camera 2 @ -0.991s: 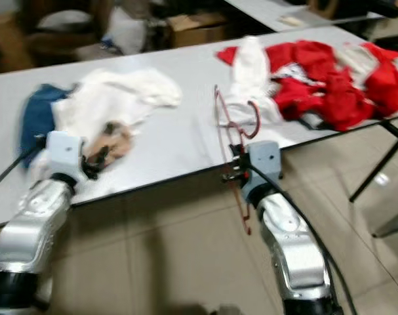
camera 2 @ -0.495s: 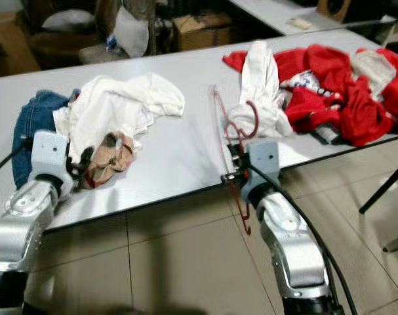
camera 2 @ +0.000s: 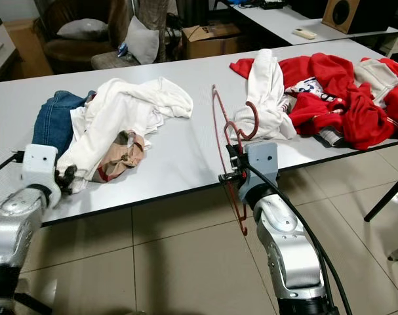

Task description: Hang hanger

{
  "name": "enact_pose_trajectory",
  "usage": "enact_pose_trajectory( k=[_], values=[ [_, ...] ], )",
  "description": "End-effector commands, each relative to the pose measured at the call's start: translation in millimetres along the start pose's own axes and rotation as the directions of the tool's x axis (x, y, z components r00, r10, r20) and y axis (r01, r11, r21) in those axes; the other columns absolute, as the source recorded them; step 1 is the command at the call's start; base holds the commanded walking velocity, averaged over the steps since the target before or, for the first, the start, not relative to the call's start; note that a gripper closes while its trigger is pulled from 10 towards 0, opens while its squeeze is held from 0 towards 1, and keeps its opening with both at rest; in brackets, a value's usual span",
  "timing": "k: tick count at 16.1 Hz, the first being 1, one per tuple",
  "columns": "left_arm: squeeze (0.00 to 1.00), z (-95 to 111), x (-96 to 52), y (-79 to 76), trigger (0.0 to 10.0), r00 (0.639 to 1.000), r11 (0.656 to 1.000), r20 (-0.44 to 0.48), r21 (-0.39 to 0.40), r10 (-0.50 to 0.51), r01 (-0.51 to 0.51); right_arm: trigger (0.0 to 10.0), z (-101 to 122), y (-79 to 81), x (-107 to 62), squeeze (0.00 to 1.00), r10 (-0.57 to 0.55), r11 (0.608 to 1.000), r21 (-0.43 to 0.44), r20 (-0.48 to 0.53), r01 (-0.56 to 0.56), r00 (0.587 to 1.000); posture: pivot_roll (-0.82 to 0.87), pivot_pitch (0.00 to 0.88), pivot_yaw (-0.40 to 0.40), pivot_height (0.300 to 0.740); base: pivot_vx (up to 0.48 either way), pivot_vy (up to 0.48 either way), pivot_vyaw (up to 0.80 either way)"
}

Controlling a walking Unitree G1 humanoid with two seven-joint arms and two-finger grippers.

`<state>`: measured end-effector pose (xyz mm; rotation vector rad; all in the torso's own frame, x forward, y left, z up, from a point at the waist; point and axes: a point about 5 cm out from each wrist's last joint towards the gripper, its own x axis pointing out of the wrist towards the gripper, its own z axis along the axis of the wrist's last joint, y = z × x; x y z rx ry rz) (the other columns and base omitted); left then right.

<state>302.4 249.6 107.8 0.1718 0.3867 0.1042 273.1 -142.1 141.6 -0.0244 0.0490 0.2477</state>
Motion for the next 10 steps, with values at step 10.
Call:
enact_pose_trajectory(
  k=[10],
  values=[
    [0.00,7.3,7.9,-2.1,0.0,0.997,0.997,0.058,-0.039,-0.059,0.061,10.0,0.4,-1.3,2.2,0.00,-0.020,1.000,-0.009,0.010,0.020,1.000,-0.09,0.000,0.091,0.740,0.000,0.000,0.00]
  ],
)
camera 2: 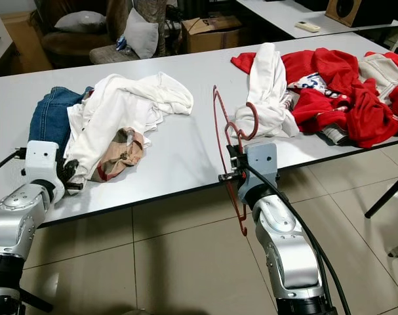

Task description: Hang hanger

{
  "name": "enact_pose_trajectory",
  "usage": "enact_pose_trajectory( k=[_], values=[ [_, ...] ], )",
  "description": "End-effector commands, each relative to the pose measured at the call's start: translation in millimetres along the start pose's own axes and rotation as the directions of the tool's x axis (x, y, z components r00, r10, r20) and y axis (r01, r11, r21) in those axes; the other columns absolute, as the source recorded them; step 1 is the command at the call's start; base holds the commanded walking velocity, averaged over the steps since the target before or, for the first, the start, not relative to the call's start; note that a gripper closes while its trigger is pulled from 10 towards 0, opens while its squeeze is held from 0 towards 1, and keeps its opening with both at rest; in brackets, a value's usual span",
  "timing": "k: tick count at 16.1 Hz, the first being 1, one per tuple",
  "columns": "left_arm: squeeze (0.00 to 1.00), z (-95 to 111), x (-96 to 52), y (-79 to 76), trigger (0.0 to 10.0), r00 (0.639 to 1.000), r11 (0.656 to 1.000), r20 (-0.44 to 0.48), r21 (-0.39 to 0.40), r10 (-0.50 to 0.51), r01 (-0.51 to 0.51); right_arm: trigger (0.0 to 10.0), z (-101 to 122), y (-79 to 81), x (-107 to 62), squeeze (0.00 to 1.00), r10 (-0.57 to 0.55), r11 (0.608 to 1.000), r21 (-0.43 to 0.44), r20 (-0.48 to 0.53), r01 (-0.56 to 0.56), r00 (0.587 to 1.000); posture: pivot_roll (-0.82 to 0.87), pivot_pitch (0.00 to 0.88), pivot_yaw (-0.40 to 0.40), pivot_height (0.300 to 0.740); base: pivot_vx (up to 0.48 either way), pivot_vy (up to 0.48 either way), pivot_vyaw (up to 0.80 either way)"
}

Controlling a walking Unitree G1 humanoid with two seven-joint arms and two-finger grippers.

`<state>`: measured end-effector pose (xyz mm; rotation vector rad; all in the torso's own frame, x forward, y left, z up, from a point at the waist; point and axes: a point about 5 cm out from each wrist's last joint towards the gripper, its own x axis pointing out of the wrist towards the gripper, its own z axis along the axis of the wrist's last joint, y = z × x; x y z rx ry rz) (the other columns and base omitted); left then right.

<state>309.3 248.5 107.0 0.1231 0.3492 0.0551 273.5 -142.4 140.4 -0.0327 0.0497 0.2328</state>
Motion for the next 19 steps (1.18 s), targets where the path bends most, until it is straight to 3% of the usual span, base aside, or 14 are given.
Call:
enact_pose_trajectory(
  k=[1,5,7,9,10,11,12,13,15,16,17,18,19],
  values=[
    [0.00,5.8,1.4,-0.1,0.0,1.000,1.000,0.025,-0.008,-0.005,0.006,10.0,1.7,-1.3,2.1,0.00,-0.005,1.000,-0.002,0.011,0.005,1.000,-0.09,0.000,0.086,0.740,0.000,0.000,0.00],
    [0.00,6.9,1.2,-1.7,0.0,0.999,0.999,0.038,-0.026,-0.029,0.030,10.0,1.5,-1.8,2.5,0.00,-0.006,1.000,-0.004,0.009,0.006,1.000,-0.09,0.000,0.086,0.740,0.000,0.000,0.00],
    [0.00,10.5,1.6,-10.7,0.0,0.994,0.995,0.061,-0.053,-0.085,0.089,10.0,1.6,-2.2,3.4,0.00,-0.004,1.000,0.026,0.007,0.003,1.000,-0.09,0.000,0.083,0.740,0.000,0.000,0.00],
    [0.00,14.9,2.1,-17.7,0.0,0.989,0.986,0.075,-0.094,-0.128,0.135,10.0,5.0,-3.5,2.6,0.00,0.000,1.000,-0.027,0.035,0.001,0.999,-0.10,0.000,0.082,0.740,0.000,0.000,0.00],
    [0.00,24.1,3.1,-30.4,0.0,0.974,0.963,0.097,-0.158,-0.207,0.220,10.0,4.4,-2.9,3.1,0.00,0.009,1.000,-0.007,0.033,-0.009,0.999,-0.09,0.000,0.079,0.740,0.000,0.000,0.00],
    [0.00,29.0,4.0,-37.1,0.0,0.964,0.953,0.107,-0.162,-0.242,0.257,10.0,4.3,-3.0,3.3,0.00,0.006,1.000,0.000,0.034,-0.006,0.999,-0.09,0.000,0.079,0.740,0.000,0.000,0.00],
    [0.00,47.3,6.6,-56.3,0.0,0.931,0.921,0.153,-0.160,-0.331,0.354,10.0,4.1,-3.3,4.0,0.00,-0.004,1.000,0.007,0.035,0.003,0.999,-0.09,0.000,0.076,0.740,0.000,0.000,0.00],
    [0.00,54.0,7.4,-62.0,0.0,0.919,0.911,0.172,-0.158,-0.355,0.381,10.0,4.0,-3.2,4.2,0.00,-0.005,1.000,0.008,0.034,0.004,0.999,-0.09,0.000,0.076,0.740,0.000,0.000,0.00],
    [0.00,105.3,9.4,-78.0,0.0,0.854,0.859,0.334,-0.190,-0.398,0.475,10.0,5.2,-1.9,4.3,0.00,-0.001,1.000,0.007,0.047,0.000,0.999,-0.09,0.000,0.086,0.740,0.000,0.000,0.00],
    [0.00,120.4,7.6,-79.4,0.0,0.829,0.836,0.391,-0.215,-0.399,0.504,10.0,5.8,-2.1,4.0,0.00,-0.003,1.000,0.006,0.051,0.003,0.999,-0.09,0.000,0.088,0.740,0.000,0.000,0.00],
    [0.00,153.7,3.9,-74.5,0.0,0.781,0.772,0.518,-0.313,-0.349,0.553,10.0,10.3,-2.5,3.2,0.00,-0.012,1.000,0.018,0.081,0.010,0.997,-0.10,0.000,0.099,0.740,0.000,0.000,0.00],
    [0.00,170.3,3.0,-65.7,0.0,0.764,0.722,0.580,-0.396,-0.282,0.567,10.0,15.3,-4.8,2.2,0.00,-0.037,0.998,0.047,0.116,0.031,0.993,-0.10,0.000,0.103,0.740,0.000,0.000,0.00],
    [0.00,169.6,4.9,-61.6,0.0,0.777,0.726,0.574,-0.415,-0.259,0.549,10.0,16.7,-6.2,1.8,0.00,-0.049,0.997,0.059,0.126,0.042,0.991,-0.10,0.000,0.106,0.740,0.000,0.000,0.00]
  ],
)
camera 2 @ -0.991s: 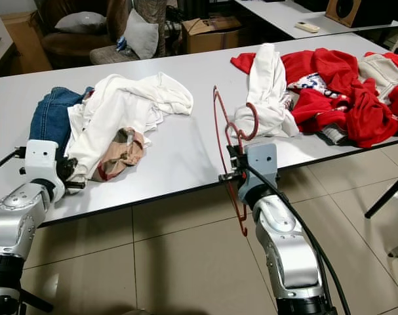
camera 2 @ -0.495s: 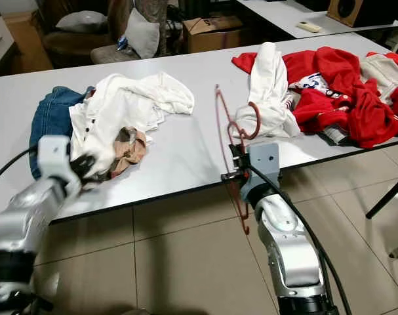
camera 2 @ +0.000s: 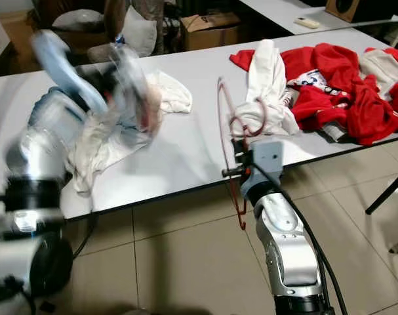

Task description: Hang hanger

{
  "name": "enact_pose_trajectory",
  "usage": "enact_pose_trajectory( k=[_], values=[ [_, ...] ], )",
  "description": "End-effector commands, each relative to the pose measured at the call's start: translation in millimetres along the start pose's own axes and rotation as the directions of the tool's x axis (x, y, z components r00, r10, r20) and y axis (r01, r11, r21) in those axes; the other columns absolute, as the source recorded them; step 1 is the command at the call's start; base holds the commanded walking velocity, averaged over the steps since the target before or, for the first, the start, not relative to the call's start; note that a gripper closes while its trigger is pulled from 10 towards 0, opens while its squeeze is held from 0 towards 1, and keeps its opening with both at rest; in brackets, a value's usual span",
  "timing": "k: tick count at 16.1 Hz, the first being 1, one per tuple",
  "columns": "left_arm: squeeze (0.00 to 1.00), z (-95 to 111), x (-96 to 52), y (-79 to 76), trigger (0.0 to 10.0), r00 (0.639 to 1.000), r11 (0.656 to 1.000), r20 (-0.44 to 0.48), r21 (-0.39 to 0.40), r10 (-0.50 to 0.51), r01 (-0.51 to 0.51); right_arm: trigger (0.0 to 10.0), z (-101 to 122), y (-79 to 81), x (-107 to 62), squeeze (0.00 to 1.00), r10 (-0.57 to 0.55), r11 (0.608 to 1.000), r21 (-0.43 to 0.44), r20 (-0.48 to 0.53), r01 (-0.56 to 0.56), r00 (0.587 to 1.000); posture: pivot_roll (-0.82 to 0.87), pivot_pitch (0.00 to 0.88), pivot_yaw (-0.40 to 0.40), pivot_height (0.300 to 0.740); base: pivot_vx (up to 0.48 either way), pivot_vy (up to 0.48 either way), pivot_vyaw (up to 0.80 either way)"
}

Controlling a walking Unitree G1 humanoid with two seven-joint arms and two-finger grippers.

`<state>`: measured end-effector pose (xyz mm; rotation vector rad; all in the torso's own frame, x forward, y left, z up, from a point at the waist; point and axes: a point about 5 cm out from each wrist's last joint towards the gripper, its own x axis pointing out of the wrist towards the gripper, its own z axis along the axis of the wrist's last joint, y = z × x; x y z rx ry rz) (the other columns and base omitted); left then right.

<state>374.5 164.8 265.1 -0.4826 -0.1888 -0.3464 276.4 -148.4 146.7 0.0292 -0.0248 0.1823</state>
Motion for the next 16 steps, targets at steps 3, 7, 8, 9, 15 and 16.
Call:
enact_pose_trajectory(
  k=[3,7,8,9,15,16],
  values=[
    [0.00,-58.2,-29.2,42.2,0.0,0.942,0.969,-0.239,0.128,0.237,-0.211,10.0,6.3,-4.7,-1.1,0.00,-0.036,0.999,-0.014,0.038,0.037,0.999,-0.10,0.000,0.106,0.740,0.000,0.000,0.00],
    [0.00,-66.4,-46.4,59.9,0.0,0.896,0.912,-0.296,0.344,0.332,-0.224,10.0,3.3,-6.5,-1.1,0.00,-0.050,0.999,-0.015,0.025,0.050,0.998,-0.10,0.000,0.094,0.740,0.000,0.000,0.00],
    [0.00,-72.6,-48.6,57.7,0.0,0.887,0.913,-0.352,0.377,0.299,-0.158,10.0,1.3,-7.9,-0.4,0.00,-0.059,0.998,-0.027,0.012,0.060,0.998,-0.09,0.000,0.091,0.740,0.000,0.000,0.00],
    [0.00,-74.6,-49.2,56.8,0.0,0.883,0.913,-0.368,0.383,0.290,-0.140,10.0,0.5,-8.7,-0.2,0.00,-0.065,0.997,-0.034,0.007,0.066,0.998,-0.09,0.000,0.089,0.740,0.000,0.000,0.00],
    [0.00,-7.0,15.0,-14.9,0.0,1.000,0.956,-0.019,0.294,0.009,-0.003,10.0,4.3,-20.8,-1.2,0.00,-0.140,0.990,-0.027,0.024,0.140,0.990,-0.11,0.000,0.092,0.740,0.000,0.000,0.00],
    [0.00,-9.1,19.4,-34.6,0.0,0.995,0.951,-0.035,0.293,-0.093,0.099,10.0,4.2,-21.2,-1.7,0.00,-0.142,0.989,-0.027,0.024,0.143,0.990,-0.11,0.000,0.092,0.740,0.000,0.000,0.00]
  ],
)
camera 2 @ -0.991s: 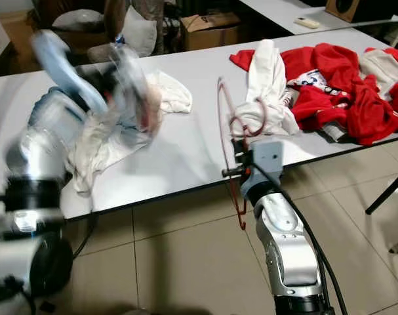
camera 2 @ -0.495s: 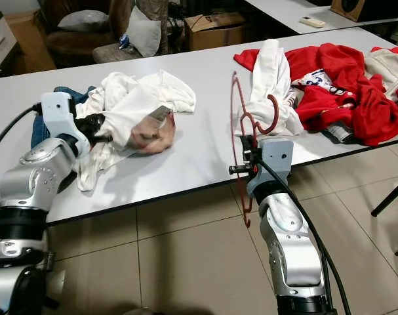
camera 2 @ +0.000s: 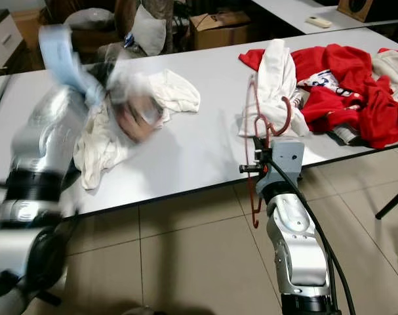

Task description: Hang hanger

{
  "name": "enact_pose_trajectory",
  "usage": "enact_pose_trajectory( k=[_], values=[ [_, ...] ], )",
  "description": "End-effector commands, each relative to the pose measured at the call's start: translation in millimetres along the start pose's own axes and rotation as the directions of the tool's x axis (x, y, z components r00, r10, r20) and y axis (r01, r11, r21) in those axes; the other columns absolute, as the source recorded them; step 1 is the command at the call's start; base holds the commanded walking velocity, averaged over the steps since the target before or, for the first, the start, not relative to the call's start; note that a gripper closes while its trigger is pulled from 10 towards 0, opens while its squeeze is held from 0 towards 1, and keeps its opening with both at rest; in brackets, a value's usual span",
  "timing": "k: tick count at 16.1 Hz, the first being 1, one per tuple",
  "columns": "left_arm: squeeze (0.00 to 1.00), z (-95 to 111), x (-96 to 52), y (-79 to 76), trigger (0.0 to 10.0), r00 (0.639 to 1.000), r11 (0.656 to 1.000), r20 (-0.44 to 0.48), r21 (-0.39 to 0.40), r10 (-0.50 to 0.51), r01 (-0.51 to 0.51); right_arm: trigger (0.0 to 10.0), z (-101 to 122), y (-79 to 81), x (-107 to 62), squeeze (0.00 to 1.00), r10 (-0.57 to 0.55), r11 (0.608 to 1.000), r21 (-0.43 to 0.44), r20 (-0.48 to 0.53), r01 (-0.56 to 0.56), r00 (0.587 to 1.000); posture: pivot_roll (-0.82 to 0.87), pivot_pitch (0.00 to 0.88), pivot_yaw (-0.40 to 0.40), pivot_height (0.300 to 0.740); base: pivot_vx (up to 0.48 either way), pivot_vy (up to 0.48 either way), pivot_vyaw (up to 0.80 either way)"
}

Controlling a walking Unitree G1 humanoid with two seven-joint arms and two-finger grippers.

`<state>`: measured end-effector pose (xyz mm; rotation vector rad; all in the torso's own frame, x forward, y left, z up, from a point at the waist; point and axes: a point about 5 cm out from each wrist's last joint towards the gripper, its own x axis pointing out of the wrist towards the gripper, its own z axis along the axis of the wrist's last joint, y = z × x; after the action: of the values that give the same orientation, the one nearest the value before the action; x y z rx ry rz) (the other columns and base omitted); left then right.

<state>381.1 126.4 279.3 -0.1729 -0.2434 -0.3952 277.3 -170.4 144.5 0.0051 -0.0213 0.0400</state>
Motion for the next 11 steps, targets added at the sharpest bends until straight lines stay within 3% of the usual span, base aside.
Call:
enact_pose_trajectory(
  k=[1,2,3,4,5,8,11],
  values=[
    [0.00,-15.2,3.3,-32.5,2.0,0.983,0.985,-0.060,0.005,-0.174,0.175,10.0,5.3,-0.7,0.8,0.00,-0.011,1.000,0.001,0.024,0.011,1.000,-0.12,0.000,0.092,0.740,0.000,0.000,0.00],
    [0.00,-37.4,1.6,-46.6,9.9,0.960,0.973,-0.170,0.034,-0.221,0.230,10.0,5.5,-1.8,1.0,0.00,-0.016,1.000,0.001,0.023,0.016,1.000,-0.12,0.000,0.092,0.740,0.000,0.000,0.00],
    [0.03,-92.8,-16.2,-77.7,10.0,0.839,0.918,-0.402,-0.009,-0.366,0.396,10.0,6.3,-4.2,0.8,0.00,-0.027,1.000,-0.002,0.024,0.027,0.999,-0.13,0.000,0.094,0.740,0.000,0.000,0.00],
    [1.00,-103.9,-21.3,-83.7,10.0,0.816,0.911,-0.432,-0.036,-0.385,0.411,10.0,6.5,-4.6,0.5,0.00,-0.029,1.000,-0.004,0.023,0.029,0.999,-0.13,0.000,0.096,0.740,0.000,0.000,0.00],
    [1.00,-116.5,-27.6,-89.0,10.0,0.789,0.906,-0.474,-0.046,-0.390,0.420,10.0,6.6,-5.5,-0.2,0.00,-0.031,0.999,-0.009,0.021,0.031,0.999,-0.13,0.000,0.096,0.740,0.000,0.000,0.00],
    [1.00,-114.0,-27.7,-84.8,10.0,0.795,0.908,-0.467,-0.045,-0.388,0.416,10.0,6.2,-6.5,-1.3,0.00,-0.034,0.999,-0.010,0.017,0.035,0.999,-0.13,0.000,0.094,0.740,0.000,0.000,0.00],
    [1.00,-110.2,-42.6,-69.7,10.0,0.732,0.828,-0.521,0.082,-0.439,0.555,10.0,5.6,-4.6,0.4,0.00,-0.025,1.000,-0.014,0.011,0.025,1.000,-0.13,0.000,0.086,0.740,0.000,0.000,0.00]
  ],
)
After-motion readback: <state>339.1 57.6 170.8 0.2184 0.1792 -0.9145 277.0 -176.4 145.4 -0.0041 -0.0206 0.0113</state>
